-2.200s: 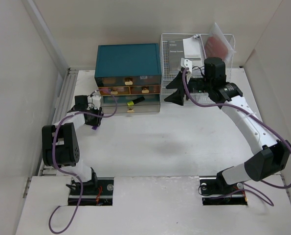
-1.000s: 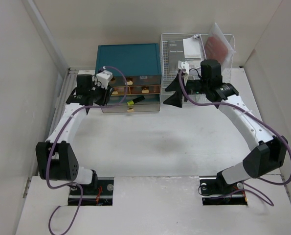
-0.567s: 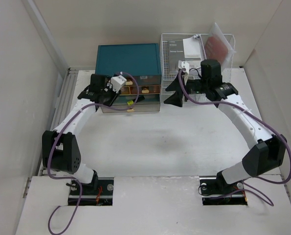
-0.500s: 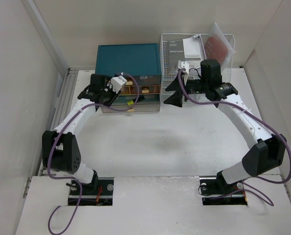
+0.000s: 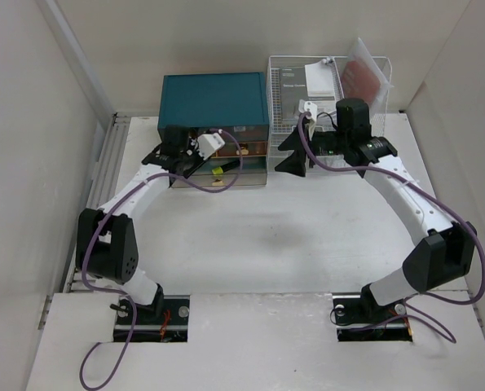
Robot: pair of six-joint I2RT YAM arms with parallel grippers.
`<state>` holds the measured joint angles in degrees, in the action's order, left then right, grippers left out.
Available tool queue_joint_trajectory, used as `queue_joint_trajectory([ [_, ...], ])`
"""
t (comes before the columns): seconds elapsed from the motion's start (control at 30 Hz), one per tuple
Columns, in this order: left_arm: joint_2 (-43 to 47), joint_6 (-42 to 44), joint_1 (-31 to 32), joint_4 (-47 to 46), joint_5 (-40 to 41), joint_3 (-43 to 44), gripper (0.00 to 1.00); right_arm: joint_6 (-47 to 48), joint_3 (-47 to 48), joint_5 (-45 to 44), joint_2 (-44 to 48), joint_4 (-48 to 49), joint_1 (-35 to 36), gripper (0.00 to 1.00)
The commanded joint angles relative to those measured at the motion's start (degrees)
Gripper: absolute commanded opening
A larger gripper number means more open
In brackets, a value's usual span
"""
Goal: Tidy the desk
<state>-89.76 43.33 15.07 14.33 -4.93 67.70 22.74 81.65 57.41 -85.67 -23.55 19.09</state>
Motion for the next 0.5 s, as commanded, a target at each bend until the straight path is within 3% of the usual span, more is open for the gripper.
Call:
queue_joint_trajectory([
  [0.0,1.0,3.4,0.8,-4.0,1.9,-1.8,0.0,1.1,0.4,1.7,0.0,2.0,-0.3,0.74],
  [0.47,-2.6,6.4,4.2,-7.8,10.3,-2.3,0.0,1.1,0.4,2.8,0.0,1.5,-1.3,0.74],
])
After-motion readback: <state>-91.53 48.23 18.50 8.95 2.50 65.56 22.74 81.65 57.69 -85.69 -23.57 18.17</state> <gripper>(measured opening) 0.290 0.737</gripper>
